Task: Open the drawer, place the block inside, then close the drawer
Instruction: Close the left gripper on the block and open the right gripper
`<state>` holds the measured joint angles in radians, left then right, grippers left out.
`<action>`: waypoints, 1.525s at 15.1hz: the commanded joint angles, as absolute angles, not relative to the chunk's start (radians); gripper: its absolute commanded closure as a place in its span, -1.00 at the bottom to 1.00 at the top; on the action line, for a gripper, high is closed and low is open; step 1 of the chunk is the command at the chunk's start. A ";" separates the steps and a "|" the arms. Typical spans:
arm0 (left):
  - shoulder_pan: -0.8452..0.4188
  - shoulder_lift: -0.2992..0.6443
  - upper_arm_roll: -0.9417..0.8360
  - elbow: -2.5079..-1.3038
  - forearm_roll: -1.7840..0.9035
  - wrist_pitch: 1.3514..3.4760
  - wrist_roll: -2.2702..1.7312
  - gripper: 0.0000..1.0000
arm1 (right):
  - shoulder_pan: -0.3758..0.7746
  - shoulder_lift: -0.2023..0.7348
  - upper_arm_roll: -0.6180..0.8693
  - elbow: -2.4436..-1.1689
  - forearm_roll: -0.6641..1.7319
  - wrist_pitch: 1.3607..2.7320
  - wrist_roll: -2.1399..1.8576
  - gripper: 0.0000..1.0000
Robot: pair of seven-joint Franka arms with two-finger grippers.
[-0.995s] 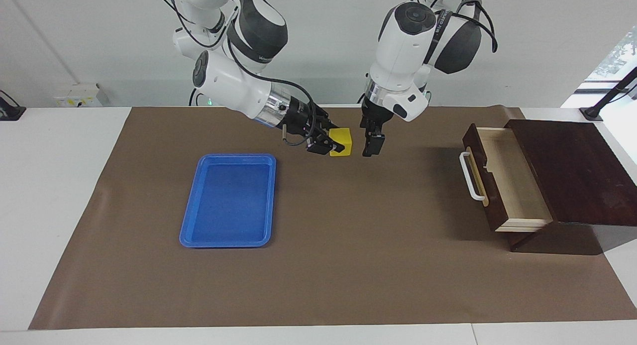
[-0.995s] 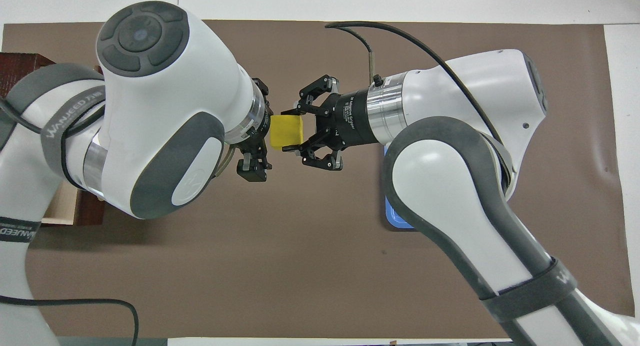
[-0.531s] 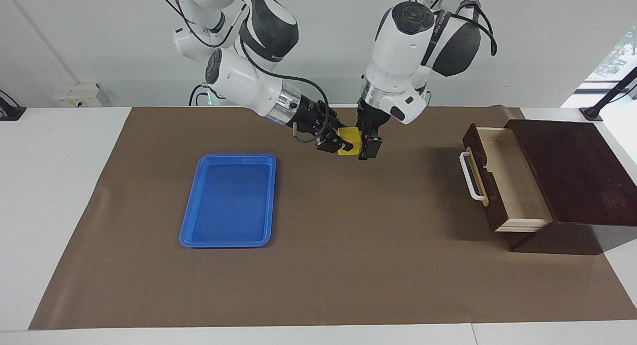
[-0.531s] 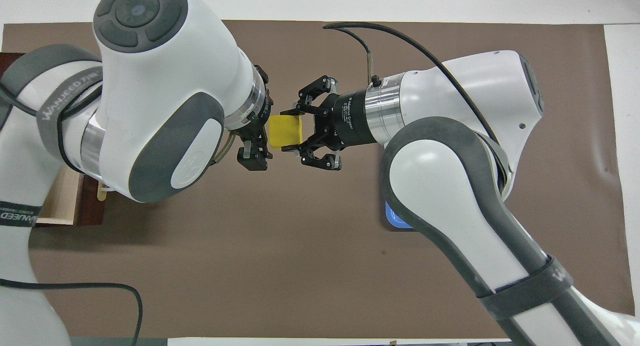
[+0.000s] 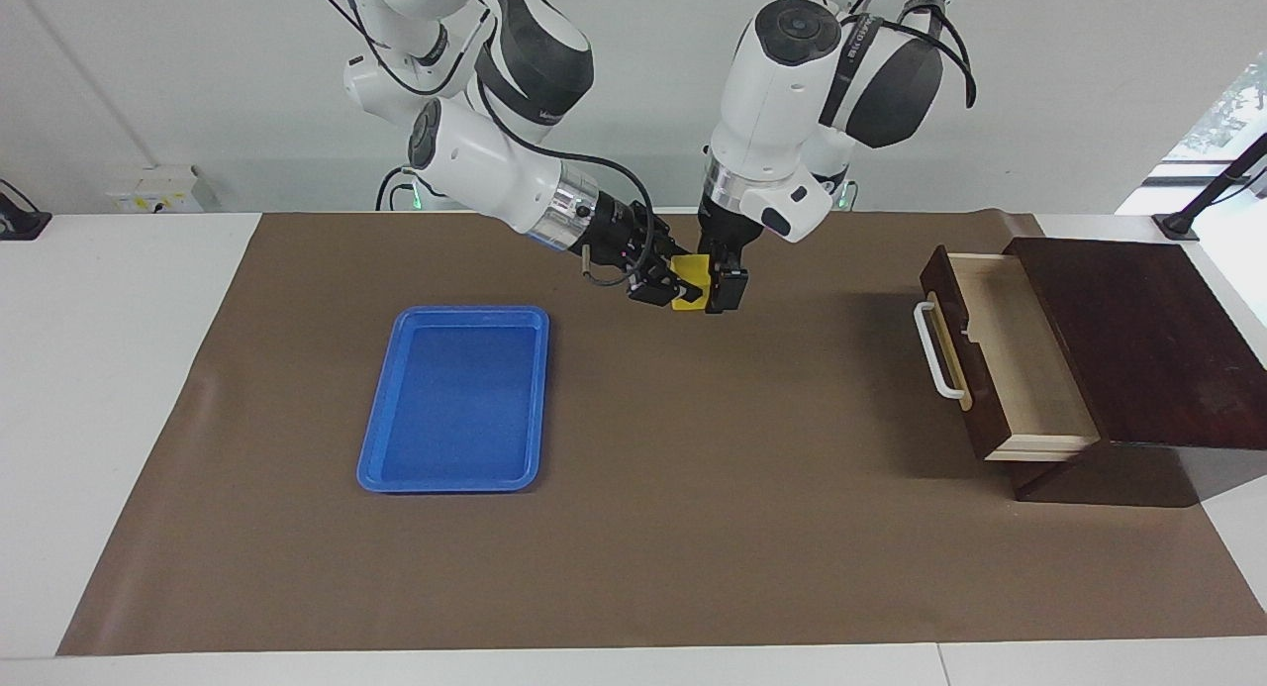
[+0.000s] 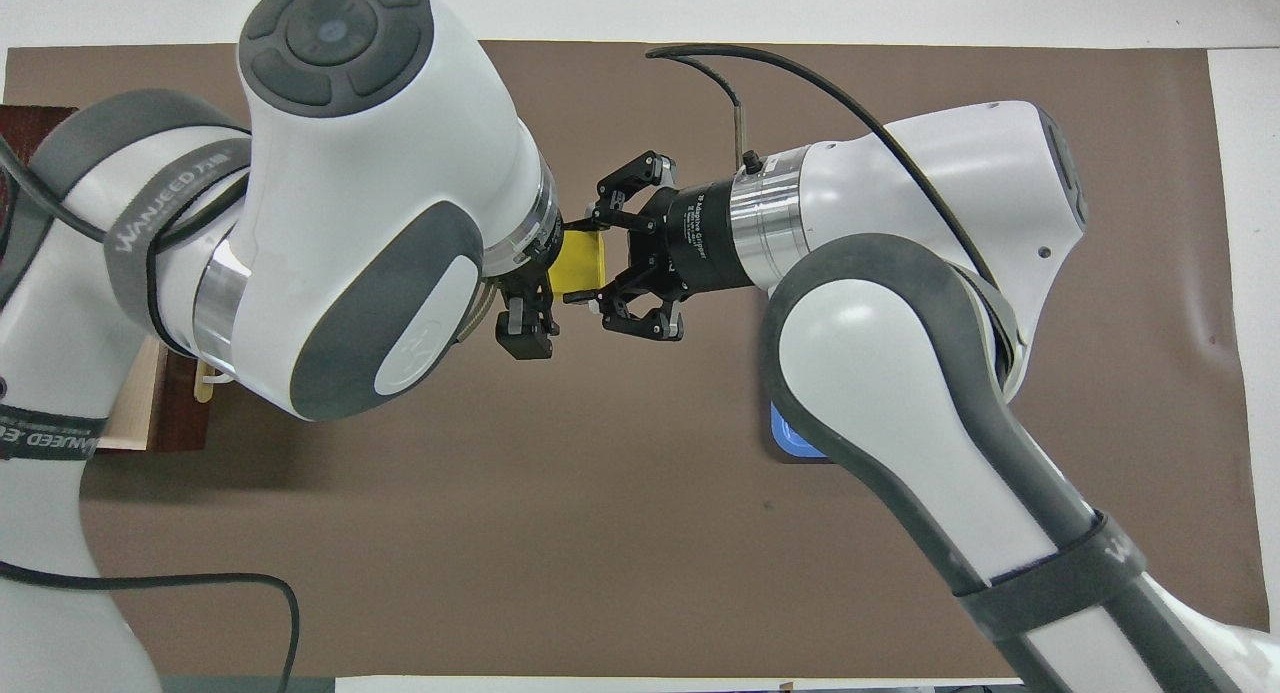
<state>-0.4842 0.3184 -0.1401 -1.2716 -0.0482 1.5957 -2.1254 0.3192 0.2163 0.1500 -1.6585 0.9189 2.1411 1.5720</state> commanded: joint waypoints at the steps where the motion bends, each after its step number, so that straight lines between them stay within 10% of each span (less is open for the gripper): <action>1: -0.514 0.342 -0.121 -1.224 -0.020 1.559 -2.155 -0.97 | 0.310 0.215 0.160 -1.661 0.937 2.154 1.589 1.00; 7: -0.515 0.342 -0.123 -1.218 -0.020 1.559 -2.161 -0.35 | 0.308 0.215 0.160 -1.661 0.940 2.154 1.589 1.00; 10: -0.515 0.342 -0.124 -1.216 -0.020 1.560 -2.161 1.00 | 0.310 0.213 0.160 -1.661 0.940 2.154 1.589 1.00; 18: -0.514 0.341 -0.126 -1.216 -0.020 1.588 -2.164 1.00 | 0.310 0.215 0.158 -1.661 0.940 2.155 1.621 0.96; 19: -0.514 0.341 -0.126 -1.218 -0.018 1.588 -2.163 1.00 | 0.310 0.215 0.158 -1.658 0.940 2.158 1.668 -0.34; 20: -0.514 0.339 -0.127 -1.218 -0.017 1.589 -2.163 1.00 | 0.308 0.215 0.158 -1.655 0.939 2.157 1.707 -0.99; 23: -0.512 0.336 -0.127 -1.224 -0.002 1.589 -2.151 1.00 | 0.299 0.218 0.158 -1.654 0.940 2.152 1.717 -1.00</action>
